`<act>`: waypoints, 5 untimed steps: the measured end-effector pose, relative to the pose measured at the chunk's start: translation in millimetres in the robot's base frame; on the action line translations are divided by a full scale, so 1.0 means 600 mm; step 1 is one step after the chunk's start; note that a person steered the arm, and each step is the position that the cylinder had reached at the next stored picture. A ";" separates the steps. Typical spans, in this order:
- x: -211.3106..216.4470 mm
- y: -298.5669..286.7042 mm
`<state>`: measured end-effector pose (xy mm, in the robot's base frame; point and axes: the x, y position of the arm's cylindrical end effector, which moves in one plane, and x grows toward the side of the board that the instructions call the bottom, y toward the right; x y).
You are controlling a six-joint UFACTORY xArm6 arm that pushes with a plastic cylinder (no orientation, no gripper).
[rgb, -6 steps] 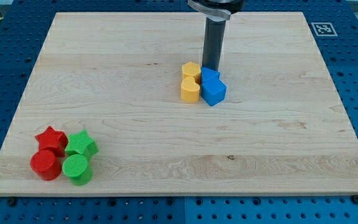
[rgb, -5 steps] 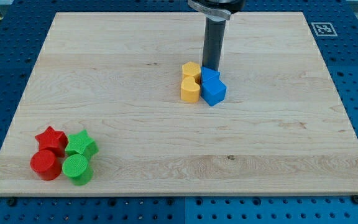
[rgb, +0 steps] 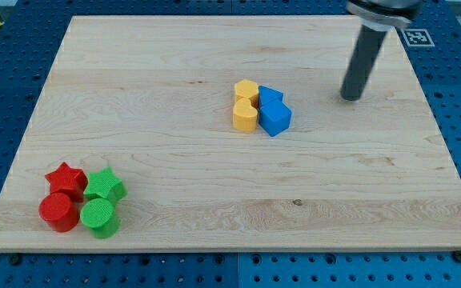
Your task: Move your arm towards the bottom right side of the board
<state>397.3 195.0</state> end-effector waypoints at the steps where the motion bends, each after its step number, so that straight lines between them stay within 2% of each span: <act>1: 0.074 0.028; 2: 0.101 0.030; 4: 0.106 0.030; 5: 0.136 0.032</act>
